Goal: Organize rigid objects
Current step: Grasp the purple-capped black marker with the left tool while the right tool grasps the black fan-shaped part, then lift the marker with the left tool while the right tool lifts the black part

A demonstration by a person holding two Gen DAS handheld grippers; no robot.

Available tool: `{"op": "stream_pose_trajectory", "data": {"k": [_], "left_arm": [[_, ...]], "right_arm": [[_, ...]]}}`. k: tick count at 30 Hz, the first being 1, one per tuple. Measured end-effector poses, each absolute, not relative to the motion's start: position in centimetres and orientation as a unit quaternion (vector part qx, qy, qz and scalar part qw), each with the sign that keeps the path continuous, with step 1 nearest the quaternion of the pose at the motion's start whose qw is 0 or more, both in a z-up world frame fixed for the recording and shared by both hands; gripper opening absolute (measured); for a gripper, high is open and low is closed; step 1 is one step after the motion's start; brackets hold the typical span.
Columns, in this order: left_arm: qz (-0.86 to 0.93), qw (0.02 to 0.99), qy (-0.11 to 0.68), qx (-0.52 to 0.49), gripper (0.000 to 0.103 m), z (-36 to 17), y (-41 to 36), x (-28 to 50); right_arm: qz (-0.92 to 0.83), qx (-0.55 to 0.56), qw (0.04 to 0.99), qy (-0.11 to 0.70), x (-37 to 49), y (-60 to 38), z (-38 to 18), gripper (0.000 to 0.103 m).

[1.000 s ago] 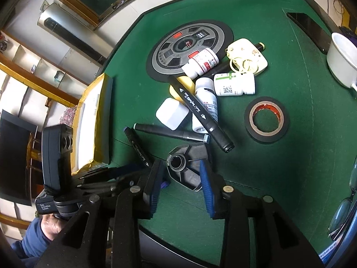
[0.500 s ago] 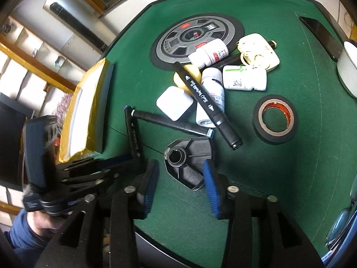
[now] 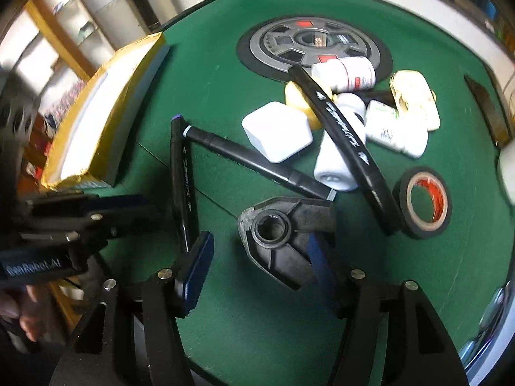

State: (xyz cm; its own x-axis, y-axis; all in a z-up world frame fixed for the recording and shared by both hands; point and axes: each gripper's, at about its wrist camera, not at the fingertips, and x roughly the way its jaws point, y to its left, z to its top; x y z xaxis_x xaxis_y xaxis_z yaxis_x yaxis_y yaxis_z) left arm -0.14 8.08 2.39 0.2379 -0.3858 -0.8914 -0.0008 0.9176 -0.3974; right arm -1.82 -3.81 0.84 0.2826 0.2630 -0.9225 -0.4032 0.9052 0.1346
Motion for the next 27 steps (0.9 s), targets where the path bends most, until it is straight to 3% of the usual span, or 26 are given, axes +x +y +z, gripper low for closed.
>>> {"op": "stream_pose_trajectory", "data": {"k": [1,3,5,7,10,15,19,27], "left_arm": [[-0.120,0.768,0.608,-0.159,0.025,2.3,7.9,0.1],[-0.098,0.768,0.614,-0.152,0.025,2.2,7.9,0.1],[-0.080,0.761,0.625,-0.156,0.025,1.9,7.9,0.6],[-0.063,0.757,0.627,-0.173,0.035,1.4,7.9,1.1],[-0.045,0.769,0.614,-0.170,0.041,1.4,7.5,1.9],[-0.072,0.798,0.594,-0.069,0.044,1.6,5.4,2.4],[-0.098,0.812,0.576,-0.009,0.028,1.6,4.8,0.9],[-0.125,0.803,0.582,0.003,0.018,1.9,5.7,-2.1]], "right_arm": [[0.207,-0.073,0.801,0.558,-1.9,-3.8,0.8,0.054],[0.187,-0.096,0.807,0.552,-2.1,-4.0,1.0,0.033],[0.189,-0.084,0.809,0.551,-2.3,-4.9,1.3,0.033],[0.186,-0.083,0.810,0.550,-2.5,-5.4,1.5,0.032],[0.188,-0.067,0.814,0.546,-3.1,-6.2,1.9,0.030],[0.196,-0.040,0.817,0.541,-3.6,-7.5,2.8,0.025],[0.207,-0.029,0.811,0.546,-3.9,-7.7,2.9,0.026],[0.261,-0.003,0.787,0.560,-5.8,-7.9,3.2,0.030]]}}
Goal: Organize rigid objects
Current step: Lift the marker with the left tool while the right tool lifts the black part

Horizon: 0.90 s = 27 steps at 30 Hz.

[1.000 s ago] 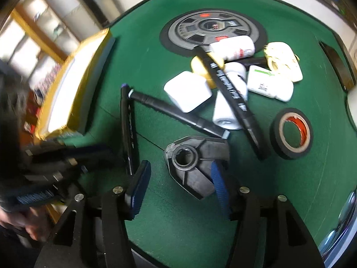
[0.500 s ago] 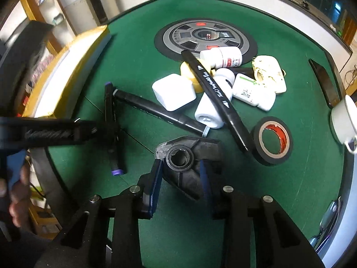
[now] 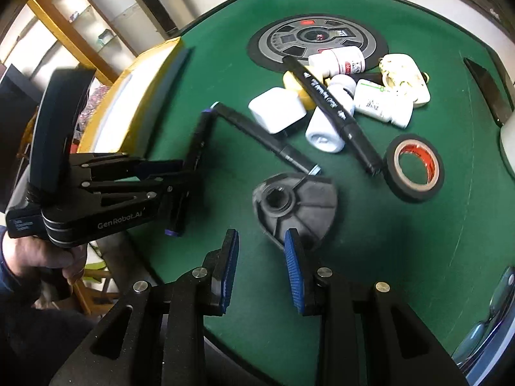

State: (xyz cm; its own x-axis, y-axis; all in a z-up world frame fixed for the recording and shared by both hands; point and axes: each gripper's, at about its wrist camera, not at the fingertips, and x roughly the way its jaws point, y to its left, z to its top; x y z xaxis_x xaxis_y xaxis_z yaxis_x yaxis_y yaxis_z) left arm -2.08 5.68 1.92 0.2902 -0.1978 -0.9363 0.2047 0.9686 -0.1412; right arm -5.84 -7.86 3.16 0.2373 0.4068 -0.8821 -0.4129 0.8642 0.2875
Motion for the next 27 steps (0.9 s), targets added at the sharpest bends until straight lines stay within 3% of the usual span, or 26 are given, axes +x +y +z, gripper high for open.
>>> {"op": "stream_pose_trajectory", "data": {"k": [1,3,5,17,20,27], "left_arm": [[-0.126,0.803,0.582,0.002,0.018,1.9,5.6,-2.2],[-0.127,0.803,0.582,0.003,0.017,1.9,5.7,-2.3],[-0.128,0.803,0.582,0.003,0.017,1.9,5.6,-2.0],[-0.130,0.807,0.576,0.015,0.017,1.9,5.5,-2.5],[-0.130,0.810,0.571,0.016,0.016,1.9,5.5,-2.6],[-0.144,0.818,0.557,-0.021,0.014,2.6,6.3,-2.6]], "right_arm": [[0.257,-0.008,0.792,0.554,-6.1,-7.9,3.4,0.033],[0.233,-0.026,0.809,0.538,-6.1,-8.0,3.7,0.063],[0.215,-0.043,0.822,0.526,-5.6,-8.0,3.9,0.071],[0.215,-0.108,0.805,0.542,-3.2,-5.6,0.8,0.071],[0.218,-0.089,0.799,0.554,-3.0,-5.9,0.3,0.059],[0.216,-0.061,0.804,0.551,-3.6,-6.6,0.9,0.059]]}}
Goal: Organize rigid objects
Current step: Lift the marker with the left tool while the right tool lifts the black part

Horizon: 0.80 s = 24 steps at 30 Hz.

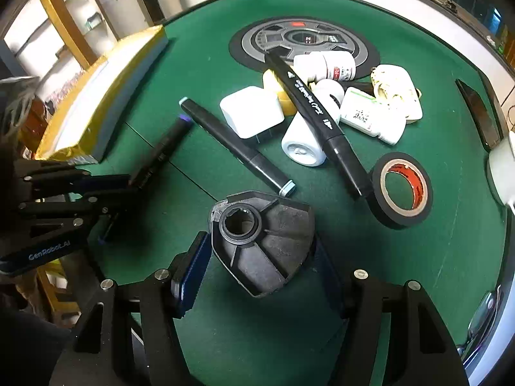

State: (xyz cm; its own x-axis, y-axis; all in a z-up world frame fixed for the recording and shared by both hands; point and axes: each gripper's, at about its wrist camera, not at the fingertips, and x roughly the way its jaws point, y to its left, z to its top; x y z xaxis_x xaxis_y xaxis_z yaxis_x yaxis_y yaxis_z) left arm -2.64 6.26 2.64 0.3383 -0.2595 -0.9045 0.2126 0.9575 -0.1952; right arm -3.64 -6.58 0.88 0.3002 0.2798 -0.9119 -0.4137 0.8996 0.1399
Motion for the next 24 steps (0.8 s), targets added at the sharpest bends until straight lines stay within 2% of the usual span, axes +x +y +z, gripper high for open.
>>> {"op": "stream_pose_trajectory", "data": {"k": [16,21,24], "left_arm": [[-0.136,0.800,0.585,-0.009,0.014,1.9,5.1,-1.4],[-0.135,0.808,0.572,0.026,0.013,1.8,3.8,-0.7],[-0.138,0.814,0.564,0.004,0.013,1.8,4.5,-1.1]], "right_arm": [[0.229,-0.028,0.801,0.553,-4.1,-6.8,1.3,0.059],[0.226,-0.025,0.799,0.557,-4.0,-7.1,1.0,0.059],[0.226,-0.024,0.801,0.554,-4.0,-7.1,1.0,0.059]]}}
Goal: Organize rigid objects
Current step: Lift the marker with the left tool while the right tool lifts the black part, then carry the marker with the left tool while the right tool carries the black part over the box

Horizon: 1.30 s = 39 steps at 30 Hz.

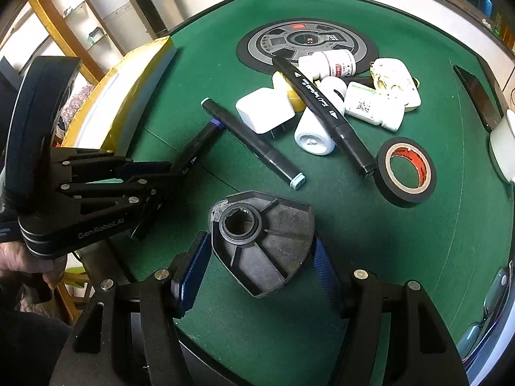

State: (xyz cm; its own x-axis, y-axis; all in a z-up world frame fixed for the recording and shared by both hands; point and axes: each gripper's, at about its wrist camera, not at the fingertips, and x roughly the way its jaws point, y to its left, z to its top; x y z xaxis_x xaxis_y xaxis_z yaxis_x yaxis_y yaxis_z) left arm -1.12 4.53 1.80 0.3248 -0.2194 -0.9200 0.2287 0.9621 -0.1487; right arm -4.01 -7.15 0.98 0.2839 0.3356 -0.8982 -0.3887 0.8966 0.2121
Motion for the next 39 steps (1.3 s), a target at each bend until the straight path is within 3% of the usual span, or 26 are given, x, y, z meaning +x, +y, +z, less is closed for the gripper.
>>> {"op": "stream_pose_trajectory", "data": {"k": [17,30,39], "left_arm": [[-0.151,0.854,0.483,-0.118,0.013,7.3,11.4,-3.4],[-0.034,0.887,0.418,-0.193,0.013,10.6,23.4,-6.2],[0.029,0.882,0.419,-0.215,0.013,9.2,28.4,-6.3]], "right_arm": [[0.273,-0.003,0.799,0.535,-3.1,-4.0,3.8,0.059],[0.368,-0.059,0.769,0.519,-0.3,8.1,6.7,0.059],[0.419,-0.077,0.742,0.518,1.2,17.0,6.4,0.059]]}}
